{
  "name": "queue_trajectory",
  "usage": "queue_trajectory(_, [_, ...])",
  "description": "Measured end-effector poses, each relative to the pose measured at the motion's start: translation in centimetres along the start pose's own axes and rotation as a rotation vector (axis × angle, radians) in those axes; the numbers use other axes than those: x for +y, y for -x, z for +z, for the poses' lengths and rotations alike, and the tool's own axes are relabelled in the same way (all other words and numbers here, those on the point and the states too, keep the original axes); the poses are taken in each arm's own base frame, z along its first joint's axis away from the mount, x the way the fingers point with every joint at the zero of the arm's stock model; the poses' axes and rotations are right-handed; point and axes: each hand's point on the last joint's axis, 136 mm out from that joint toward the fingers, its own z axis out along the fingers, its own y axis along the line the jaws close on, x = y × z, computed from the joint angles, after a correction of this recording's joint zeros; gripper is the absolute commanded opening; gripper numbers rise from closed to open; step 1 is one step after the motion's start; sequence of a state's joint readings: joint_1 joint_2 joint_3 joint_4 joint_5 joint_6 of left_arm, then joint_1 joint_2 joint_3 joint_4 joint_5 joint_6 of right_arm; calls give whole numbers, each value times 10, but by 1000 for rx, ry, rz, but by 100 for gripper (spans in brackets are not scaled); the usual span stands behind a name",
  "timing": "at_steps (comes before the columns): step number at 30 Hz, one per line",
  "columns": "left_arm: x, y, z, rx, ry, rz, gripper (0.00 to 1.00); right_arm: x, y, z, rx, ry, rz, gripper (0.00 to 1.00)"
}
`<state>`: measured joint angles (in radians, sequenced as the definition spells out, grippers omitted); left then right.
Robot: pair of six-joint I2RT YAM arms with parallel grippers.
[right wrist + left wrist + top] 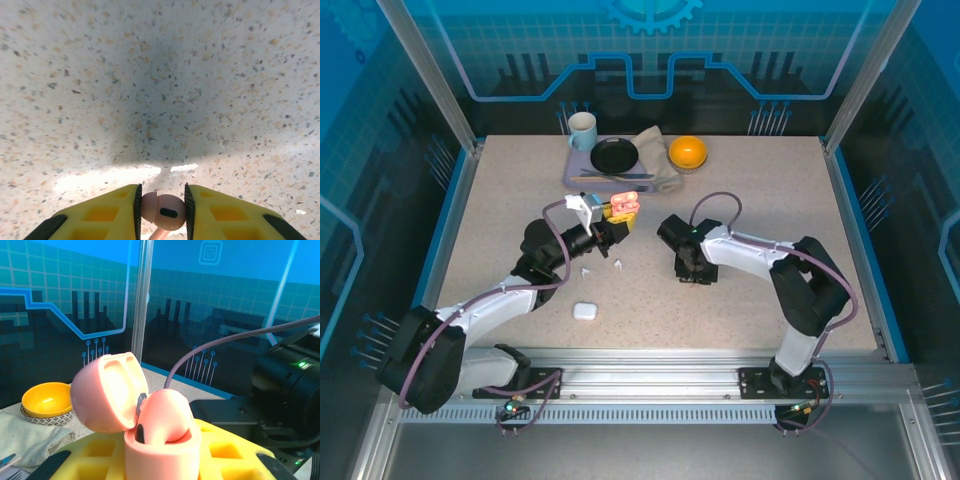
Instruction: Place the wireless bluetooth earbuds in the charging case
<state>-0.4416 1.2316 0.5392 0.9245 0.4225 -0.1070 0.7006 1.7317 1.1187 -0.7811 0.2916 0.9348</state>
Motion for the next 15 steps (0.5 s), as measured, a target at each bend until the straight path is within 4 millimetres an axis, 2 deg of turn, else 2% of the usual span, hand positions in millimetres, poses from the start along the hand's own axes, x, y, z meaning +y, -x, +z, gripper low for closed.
queue_trajectory(4, [0,-2,0,7,2,-4,0,-2,7,-16,-60,40,7,29])
queue_trajectory(7, [0,-2,-1,16,3,-9,0,-4,16,-37,-129,88,13,29])
queue_trajectory(15, [-3,-2,-5,32,0,-17,0,-15,53,-128,-384,283,46,29])
